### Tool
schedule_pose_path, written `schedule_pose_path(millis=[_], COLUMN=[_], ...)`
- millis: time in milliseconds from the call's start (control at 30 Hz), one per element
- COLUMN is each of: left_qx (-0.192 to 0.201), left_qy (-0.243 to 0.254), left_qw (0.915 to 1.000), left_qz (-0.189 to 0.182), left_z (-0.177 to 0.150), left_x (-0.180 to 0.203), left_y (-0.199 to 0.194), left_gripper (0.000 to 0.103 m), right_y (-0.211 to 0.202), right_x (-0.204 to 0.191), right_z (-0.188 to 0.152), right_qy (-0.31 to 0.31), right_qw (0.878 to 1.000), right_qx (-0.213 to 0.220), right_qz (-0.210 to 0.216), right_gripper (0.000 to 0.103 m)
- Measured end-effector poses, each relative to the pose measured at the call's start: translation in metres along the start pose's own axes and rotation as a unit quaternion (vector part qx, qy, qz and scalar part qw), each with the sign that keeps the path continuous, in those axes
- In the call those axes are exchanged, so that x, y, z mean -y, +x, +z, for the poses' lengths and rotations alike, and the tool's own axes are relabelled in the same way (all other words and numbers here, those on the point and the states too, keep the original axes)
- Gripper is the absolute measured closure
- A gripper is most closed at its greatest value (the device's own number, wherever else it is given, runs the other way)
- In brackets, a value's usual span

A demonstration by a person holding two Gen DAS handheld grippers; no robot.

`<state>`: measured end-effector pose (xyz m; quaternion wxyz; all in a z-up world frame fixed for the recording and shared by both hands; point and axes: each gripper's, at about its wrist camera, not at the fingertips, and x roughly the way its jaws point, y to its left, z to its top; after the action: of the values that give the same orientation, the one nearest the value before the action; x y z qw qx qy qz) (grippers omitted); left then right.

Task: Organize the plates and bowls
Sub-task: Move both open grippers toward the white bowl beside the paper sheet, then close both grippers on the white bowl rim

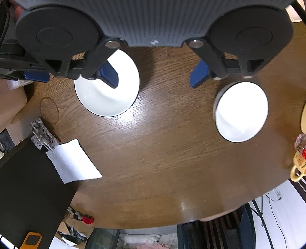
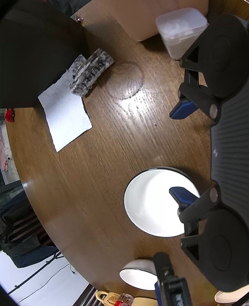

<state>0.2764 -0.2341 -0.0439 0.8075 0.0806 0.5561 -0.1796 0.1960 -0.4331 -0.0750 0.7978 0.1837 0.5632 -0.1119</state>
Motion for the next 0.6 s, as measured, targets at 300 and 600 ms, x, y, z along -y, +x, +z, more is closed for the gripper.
schedule_pose_path(millis=[300,600], left_qx=[-0.026,-0.047], left_qy=[-0.005,-0.008], left_qw=[0.9996,0.9988], left_qz=[-0.01,-0.013], left_z=[0.005,0.006], left_x=[0.005,0.007], left_y=[0.026,0.044], left_gripper=[0.042,0.058], right_y=[0.015,0.029], right_x=[-0.004,-0.002], right_z=[0.014,0.019], right_qy=[-0.008,-0.01], right_qw=[1.0,0.999], right_qx=[-0.012,-0.026], right_qz=[0.012,0.015], right_gripper=[0.05,0.071])
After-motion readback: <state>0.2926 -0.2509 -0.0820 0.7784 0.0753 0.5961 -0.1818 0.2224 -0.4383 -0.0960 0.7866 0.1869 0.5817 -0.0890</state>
